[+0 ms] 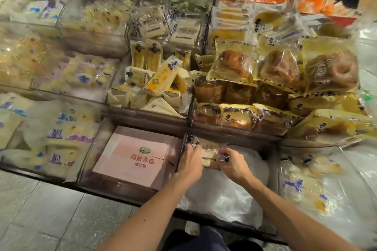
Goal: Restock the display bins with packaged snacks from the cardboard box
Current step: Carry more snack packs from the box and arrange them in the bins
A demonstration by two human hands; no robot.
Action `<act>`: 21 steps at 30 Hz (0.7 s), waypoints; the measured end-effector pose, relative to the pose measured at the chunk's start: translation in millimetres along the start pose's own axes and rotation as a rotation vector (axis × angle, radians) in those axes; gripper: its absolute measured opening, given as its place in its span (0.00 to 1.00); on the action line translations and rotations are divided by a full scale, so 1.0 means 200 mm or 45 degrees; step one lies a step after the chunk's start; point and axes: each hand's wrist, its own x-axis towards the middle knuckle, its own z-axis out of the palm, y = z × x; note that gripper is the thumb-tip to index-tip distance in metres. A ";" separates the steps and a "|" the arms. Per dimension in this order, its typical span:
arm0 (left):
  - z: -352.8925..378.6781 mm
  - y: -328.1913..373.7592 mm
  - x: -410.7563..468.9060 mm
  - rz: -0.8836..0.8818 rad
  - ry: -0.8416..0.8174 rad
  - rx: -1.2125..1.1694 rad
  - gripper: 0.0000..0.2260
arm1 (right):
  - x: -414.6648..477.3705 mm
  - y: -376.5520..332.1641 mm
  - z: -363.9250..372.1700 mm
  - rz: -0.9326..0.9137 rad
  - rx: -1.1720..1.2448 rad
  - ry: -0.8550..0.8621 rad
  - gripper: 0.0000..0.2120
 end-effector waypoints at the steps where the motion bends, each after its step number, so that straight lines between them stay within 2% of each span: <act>1: 0.00 0.00 0.00 0.007 0.001 0.031 0.20 | 0.01 0.00 0.00 -0.003 -0.005 -0.015 0.22; 5: 0.01 0.02 0.03 -0.012 -0.025 0.161 0.22 | 0.03 0.01 0.02 -0.081 -0.166 -0.089 0.30; 11: 0.01 0.02 0.09 0.008 -0.222 0.362 0.25 | 0.03 0.05 0.03 -0.063 -0.304 -0.107 0.30; 14: -0.01 0.01 0.10 0.025 -0.254 0.399 0.21 | 0.01 0.04 0.02 -0.038 -0.259 -0.094 0.30; 17: -0.07 0.00 0.13 0.166 -0.124 0.372 0.15 | -0.05 0.02 -0.03 -0.055 -0.207 -0.025 0.29; 21: -0.25 0.04 0.14 0.288 0.107 0.304 0.09 | -0.19 0.03 -0.12 -0.091 -0.146 0.086 0.14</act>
